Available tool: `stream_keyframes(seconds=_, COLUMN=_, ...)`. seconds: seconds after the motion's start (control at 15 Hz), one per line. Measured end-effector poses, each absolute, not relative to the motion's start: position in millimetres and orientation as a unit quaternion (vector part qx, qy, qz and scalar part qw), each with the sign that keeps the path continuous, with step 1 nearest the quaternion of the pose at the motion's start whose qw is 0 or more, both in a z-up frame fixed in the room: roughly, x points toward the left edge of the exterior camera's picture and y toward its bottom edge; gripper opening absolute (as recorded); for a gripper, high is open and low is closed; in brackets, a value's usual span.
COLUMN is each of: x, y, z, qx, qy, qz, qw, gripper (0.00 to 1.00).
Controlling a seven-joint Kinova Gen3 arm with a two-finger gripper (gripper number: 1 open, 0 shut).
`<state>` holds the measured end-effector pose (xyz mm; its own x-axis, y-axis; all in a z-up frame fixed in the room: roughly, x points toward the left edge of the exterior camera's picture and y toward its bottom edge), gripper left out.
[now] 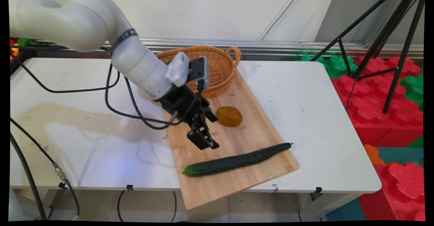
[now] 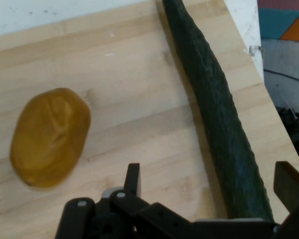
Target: Pick up the cucumber from the cutting board
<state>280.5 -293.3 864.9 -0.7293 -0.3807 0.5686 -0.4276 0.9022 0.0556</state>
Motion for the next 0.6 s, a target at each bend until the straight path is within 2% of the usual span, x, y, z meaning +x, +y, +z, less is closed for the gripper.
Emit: stream_keyframes(seconds=0.6, x=245, y=-289, z=823, qx=0.221, qy=-0.938, qz=0.012, qw=0.268, gripper=1.0)
